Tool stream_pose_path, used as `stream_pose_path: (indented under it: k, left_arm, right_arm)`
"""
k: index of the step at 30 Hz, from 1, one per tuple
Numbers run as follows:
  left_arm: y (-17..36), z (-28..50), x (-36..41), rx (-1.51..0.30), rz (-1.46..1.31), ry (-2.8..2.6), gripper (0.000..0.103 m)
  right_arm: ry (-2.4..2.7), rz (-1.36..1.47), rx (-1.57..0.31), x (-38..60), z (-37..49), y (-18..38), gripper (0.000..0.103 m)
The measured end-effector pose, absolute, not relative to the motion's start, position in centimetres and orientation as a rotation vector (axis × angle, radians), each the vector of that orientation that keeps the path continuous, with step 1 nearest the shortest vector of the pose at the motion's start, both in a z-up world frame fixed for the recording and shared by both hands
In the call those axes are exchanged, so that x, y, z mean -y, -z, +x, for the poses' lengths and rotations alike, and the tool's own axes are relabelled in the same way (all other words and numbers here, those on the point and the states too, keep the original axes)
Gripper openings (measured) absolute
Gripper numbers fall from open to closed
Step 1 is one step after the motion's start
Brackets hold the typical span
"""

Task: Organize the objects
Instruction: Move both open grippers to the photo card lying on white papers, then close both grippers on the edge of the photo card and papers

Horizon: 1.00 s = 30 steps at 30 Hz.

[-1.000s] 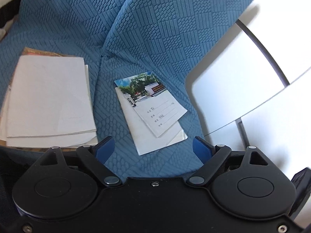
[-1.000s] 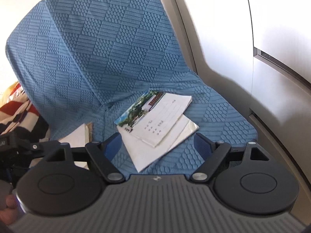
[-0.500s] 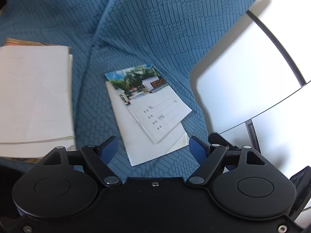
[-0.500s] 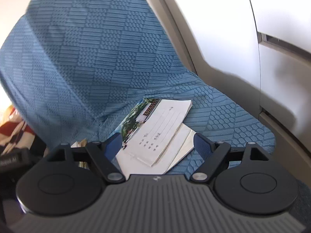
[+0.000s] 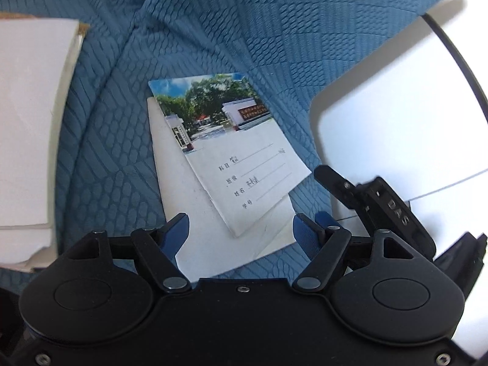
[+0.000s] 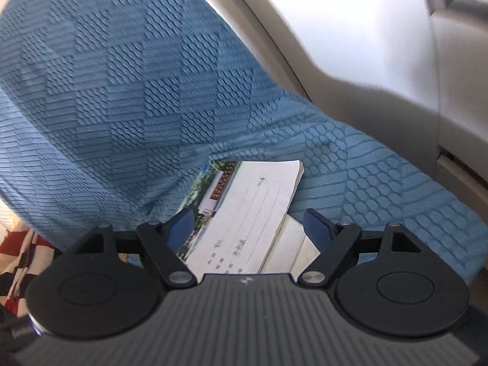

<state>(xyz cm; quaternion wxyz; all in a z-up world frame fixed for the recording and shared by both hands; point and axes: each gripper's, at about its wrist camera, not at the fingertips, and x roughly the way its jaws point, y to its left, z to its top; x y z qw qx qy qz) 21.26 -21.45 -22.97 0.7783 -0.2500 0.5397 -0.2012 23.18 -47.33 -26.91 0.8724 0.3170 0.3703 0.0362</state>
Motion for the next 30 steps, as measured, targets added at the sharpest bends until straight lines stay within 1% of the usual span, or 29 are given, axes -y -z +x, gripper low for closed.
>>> stream_pose_path:
  k: [7, 9, 10, 12, 14, 17, 19, 23, 24, 25, 28, 30]
  left_arm:
    - [25.6, 23.2, 21.8, -1.201, -0.624, 0.415, 0.063]
    - [26.3, 23.7, 21.8, -1.207, -0.649, 0.391, 0.059]
    - [26.5, 23.8, 21.7, -1.200, -0.659, 0.389, 0.056]
    - [26.8, 24.2, 21.7, -1.189, -0.680, 0.388, 0.053]
    - [27.3, 24.6, 21.8, -1.199, -0.694, 0.382, 0.045]
    - [27.9, 25.0, 21.7, -1.216, -0.733, 0.375, 0.041]
    - [28.1, 25.3, 21.6, -1.222, -0.760, 0.375, 0.041]
    - [28.7, 25.6, 21.3, -1.238, -0.819, 0.389, 0.042]
    - [28.8, 25.7, 21.4, -1.245, -0.830, 0.400, 0.042]
    - [28.9, 25.8, 21.4, -1.251, -0.839, 0.412, 0.043]
    - [29.3, 25.7, 21.2, -1.255, -0.890, 0.420, 0.048]
    - [29.6, 25.8, 21.0, -1.260, -0.921, 0.418, 0.048]
  right_arm:
    - [-0.045, 0.695, -0.847, 48.0, 27.0, 28.7, 0.081]
    - [-0.030, 0.707, -0.852, 48.3, 27.9, 29.0, 0.080]
    - [-0.025, 0.710, -0.850, 48.4, 28.3, 29.2, 0.078]
    - [-0.016, 0.715, -0.840, 48.8, 29.0, 29.4, 0.077]
    - [-0.017, 0.726, -0.833, 49.1, 29.7, 29.6, 0.077]
    - [-0.029, 0.754, -0.826, 49.5, 30.3, 29.9, 0.077]
    - [-0.038, 0.785, -0.829, 49.8, 30.6, 30.1, 0.069]
    - [-0.073, 0.862, -0.828, 50.5, 30.8, 30.7, 0.066]
    - [-0.077, 0.877, -0.829, 50.5, 30.8, 30.8, 0.063]
    - [-0.077, 0.890, -0.834, 50.6, 30.8, 31.0, 0.055]
    - [-0.063, 0.925, -0.843, 51.0, 30.8, 31.5, 0.041]
    - [-0.055, 0.963, -0.845, 51.5, 30.7, 31.8, 0.033]
